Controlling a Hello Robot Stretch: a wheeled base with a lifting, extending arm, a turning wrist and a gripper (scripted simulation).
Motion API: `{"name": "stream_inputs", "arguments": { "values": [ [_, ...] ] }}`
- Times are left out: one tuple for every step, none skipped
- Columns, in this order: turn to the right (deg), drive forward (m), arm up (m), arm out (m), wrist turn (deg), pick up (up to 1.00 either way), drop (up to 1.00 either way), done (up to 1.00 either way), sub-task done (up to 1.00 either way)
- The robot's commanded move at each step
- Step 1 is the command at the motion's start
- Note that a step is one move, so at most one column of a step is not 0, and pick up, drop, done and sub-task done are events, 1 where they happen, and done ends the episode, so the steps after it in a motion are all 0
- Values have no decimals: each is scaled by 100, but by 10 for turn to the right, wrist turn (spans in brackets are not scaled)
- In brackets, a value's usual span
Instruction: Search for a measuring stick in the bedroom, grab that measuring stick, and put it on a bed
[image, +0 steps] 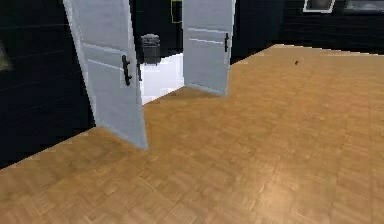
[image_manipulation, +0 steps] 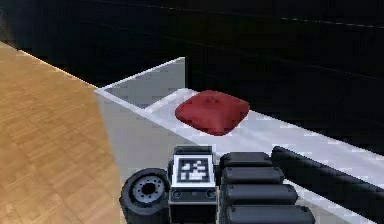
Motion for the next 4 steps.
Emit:
{"name": "stream_inputs", "arguments": {
  "values": [
    [240, 0, 0, 0, 0, 0, 0, 0, 0],
    [0, 5, 0, 0, 0, 0, 0, 0, 0],
    [-450, 0, 0, 0, 0, 0, 0, 0, 0],
    [-450, 0, 0, 0, 0, 0, 0, 0, 0]
  ]
}}
